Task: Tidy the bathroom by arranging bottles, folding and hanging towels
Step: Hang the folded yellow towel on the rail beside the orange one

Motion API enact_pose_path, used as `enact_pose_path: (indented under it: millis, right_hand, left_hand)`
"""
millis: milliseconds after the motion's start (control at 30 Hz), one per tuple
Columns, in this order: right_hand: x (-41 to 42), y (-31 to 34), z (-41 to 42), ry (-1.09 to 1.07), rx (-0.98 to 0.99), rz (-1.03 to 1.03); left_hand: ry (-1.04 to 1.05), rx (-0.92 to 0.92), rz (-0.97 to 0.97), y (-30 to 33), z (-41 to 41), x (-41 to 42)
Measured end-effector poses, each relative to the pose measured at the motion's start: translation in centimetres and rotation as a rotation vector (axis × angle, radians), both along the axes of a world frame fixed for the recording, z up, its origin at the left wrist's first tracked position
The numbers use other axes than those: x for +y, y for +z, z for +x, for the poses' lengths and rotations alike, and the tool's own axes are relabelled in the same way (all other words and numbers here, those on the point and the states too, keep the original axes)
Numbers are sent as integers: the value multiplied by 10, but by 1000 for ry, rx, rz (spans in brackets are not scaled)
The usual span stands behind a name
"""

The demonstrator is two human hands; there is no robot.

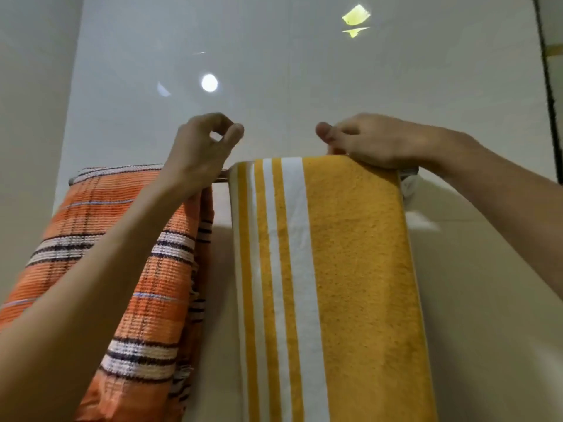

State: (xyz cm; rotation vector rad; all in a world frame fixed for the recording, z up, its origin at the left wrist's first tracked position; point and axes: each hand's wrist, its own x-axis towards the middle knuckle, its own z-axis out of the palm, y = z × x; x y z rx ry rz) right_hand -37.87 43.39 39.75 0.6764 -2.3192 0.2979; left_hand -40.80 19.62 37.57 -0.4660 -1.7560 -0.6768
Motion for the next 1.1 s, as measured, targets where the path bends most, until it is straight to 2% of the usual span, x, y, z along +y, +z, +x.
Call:
enact_pose_path:
  millis: [67, 133, 200, 267, 300, 400, 467, 567, 767, 867, 1000, 1100]
  right_hand:
    - [7, -8, 15, 103, 262, -71]
    - [26, -31, 36, 93, 462, -111]
    - [39, -66, 52, -11, 490, -215]
    - [44, -108, 56, -177, 384, -340]
    - [42, -128, 57, -231, 251, -380]
    - [24, -161, 48, -187, -179, -385]
    - [15, -161, 41, -128, -255, -420]
    - [12, -145, 40, -31, -206, -500]
    - [6, -71, 55, 57, 116, -538]
    - [2, -23, 43, -8, 137, -521]
    - [-10, 15, 14, -168, 0, -482]
    - [-16, 21, 1, -371, -145, -325]
  left_hand:
    - [-10, 159, -29, -21, 17, 1]
    - [72, 275, -60, -56, 32, -2]
    - [66, 175, 19, -102, 46, -2]
    - [23, -67, 137, -145, 53, 4]
    - [-1, -167, 175, -161, 51, 9]
    - [-158, -277, 242, -174, 40, 22]
    - [-297, -297, 284, -166, 39, 27]
    - [-432, -251, 381, -145, 43, 29]
    - [-538, -48, 384, -66, 56, 25]
    - [-423, -70, 400, -11, 39, 22]
    - [-313, -376, 382, 30, 4, 20]
    - [24, -463, 166, 28, -8, 20]
